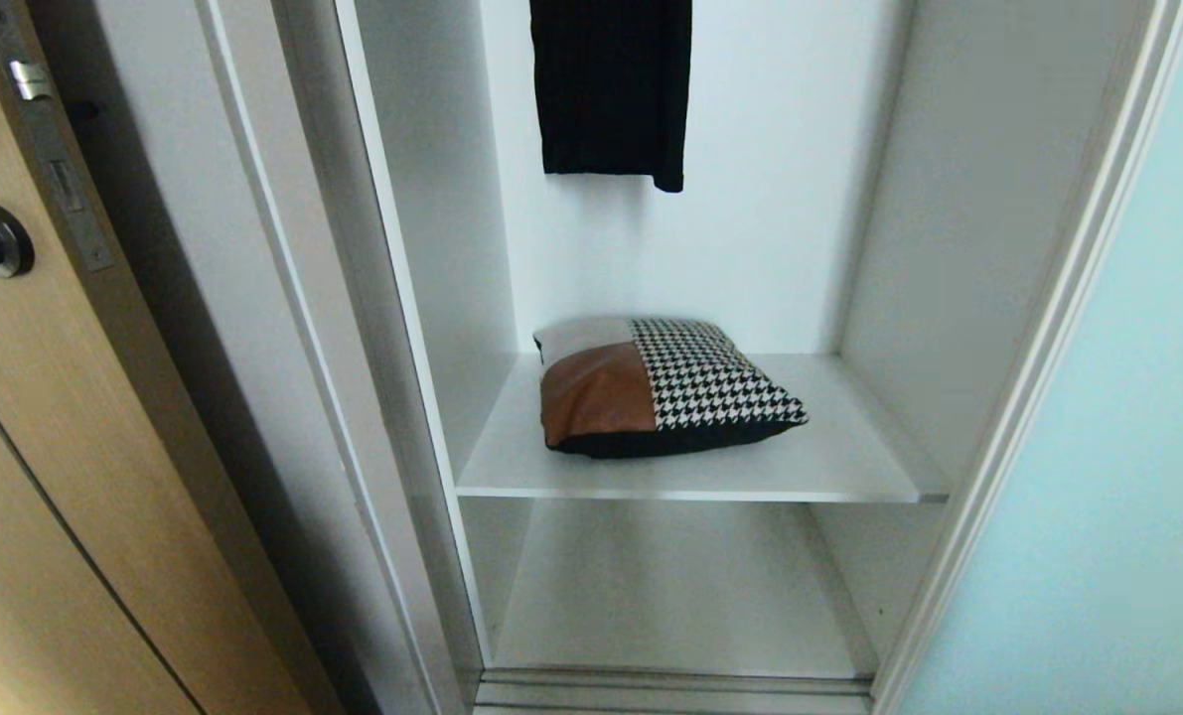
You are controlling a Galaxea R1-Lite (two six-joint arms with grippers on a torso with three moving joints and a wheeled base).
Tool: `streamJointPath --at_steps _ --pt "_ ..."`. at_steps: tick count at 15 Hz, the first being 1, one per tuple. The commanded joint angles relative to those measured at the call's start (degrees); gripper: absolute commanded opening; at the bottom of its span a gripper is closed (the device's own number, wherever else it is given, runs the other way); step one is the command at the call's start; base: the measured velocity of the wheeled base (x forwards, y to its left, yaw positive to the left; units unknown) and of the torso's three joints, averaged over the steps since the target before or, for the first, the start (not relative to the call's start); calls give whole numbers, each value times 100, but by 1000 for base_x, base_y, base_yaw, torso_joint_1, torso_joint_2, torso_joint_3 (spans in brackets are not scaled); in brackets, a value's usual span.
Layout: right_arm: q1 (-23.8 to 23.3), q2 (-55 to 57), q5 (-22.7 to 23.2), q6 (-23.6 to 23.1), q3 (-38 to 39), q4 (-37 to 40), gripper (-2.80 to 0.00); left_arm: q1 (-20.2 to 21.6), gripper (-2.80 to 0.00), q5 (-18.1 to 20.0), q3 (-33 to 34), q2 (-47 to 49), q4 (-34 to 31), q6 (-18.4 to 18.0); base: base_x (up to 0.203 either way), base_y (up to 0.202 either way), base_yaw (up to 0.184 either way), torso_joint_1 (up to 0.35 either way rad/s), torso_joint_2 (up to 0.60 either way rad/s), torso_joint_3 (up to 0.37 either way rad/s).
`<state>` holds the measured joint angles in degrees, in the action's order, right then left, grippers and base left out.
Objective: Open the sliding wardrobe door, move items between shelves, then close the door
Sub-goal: Place the pillow on the lower shelf
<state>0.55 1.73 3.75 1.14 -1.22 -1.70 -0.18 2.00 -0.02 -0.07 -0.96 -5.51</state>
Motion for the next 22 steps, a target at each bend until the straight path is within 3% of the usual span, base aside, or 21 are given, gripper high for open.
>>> streamJointPath --at_steps 1,22 --pt "-5 -190 -448 51 110 142 -280 1 -280 2 -4 7 0 -3 0 0 0 0 0 0" --pt "-11 -190 -383 62 122 143 -280 1 -280 2 2 7 0 -3 0 0 0 0 0 0"
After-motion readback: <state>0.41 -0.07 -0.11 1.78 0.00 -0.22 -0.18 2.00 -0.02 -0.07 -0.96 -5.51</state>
